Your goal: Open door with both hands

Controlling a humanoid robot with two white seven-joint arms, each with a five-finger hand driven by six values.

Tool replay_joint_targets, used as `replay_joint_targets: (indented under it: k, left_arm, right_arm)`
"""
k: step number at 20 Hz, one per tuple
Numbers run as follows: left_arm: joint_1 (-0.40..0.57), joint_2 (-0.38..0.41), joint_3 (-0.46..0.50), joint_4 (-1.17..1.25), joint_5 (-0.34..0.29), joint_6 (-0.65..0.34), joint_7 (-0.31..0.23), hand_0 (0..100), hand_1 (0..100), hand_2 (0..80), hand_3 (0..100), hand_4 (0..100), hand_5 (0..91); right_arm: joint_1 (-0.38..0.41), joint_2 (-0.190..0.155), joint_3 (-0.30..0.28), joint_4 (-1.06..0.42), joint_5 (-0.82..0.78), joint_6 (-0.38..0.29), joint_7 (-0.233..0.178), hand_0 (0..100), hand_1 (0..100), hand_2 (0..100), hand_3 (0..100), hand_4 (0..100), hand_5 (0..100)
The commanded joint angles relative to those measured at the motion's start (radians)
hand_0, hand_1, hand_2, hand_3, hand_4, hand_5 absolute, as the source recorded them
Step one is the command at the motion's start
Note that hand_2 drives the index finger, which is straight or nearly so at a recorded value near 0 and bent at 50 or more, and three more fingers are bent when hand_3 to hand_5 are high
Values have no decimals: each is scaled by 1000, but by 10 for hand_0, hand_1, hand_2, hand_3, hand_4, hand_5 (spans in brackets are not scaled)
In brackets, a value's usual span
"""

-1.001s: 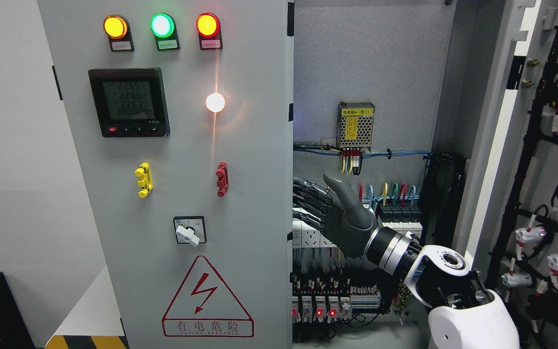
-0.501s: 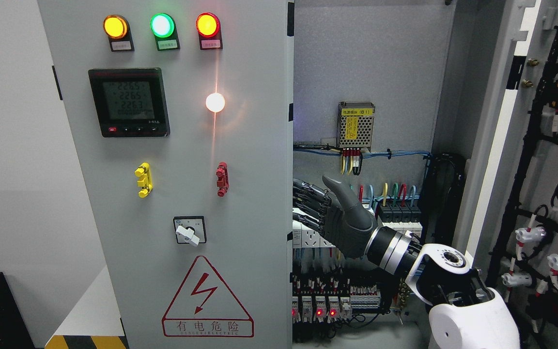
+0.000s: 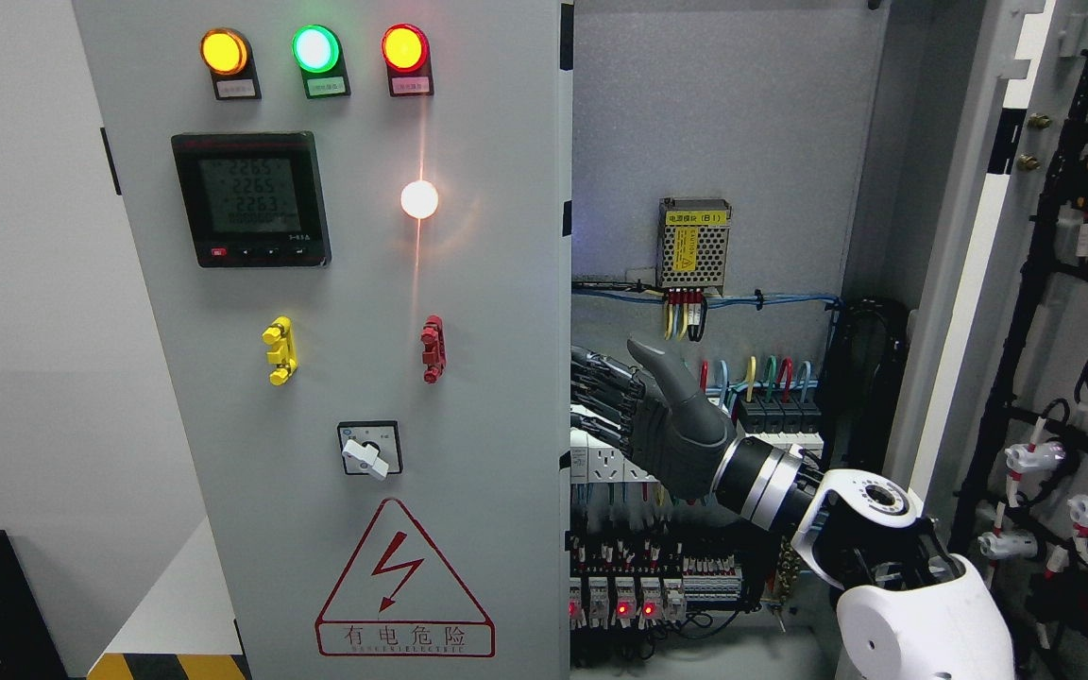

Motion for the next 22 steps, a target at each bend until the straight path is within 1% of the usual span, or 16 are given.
replay_joint_targets:
  k: [1, 7, 10, 22]
  left_arm:
    - [0, 0, -34, 0, 0, 1, 0, 0, 0, 0, 0, 0, 0]
    - [0, 0, -34, 0, 0, -1, 0, 0, 0, 0, 0, 0, 0]
    - [0, 0, -34, 0, 0, -1, 0, 0, 0, 0, 0, 0, 0]
    - [0, 0, -34, 0, 0, 1, 0, 0, 0, 0, 0, 0, 0]
  right_arm:
    - [-9, -1, 0, 16, 1, 1, 19, 191, 0, 0, 0, 0, 0]
    - [-11, -1, -1, 16, -2, 1, 27, 191, 0, 0, 0, 0, 0]
    - [-11, -1, 0, 16, -1, -1, 51, 190, 0, 0, 0, 0, 0]
    - [-23, -1, -1, 14, -2, -4, 55, 190, 0, 0, 0, 0, 0]
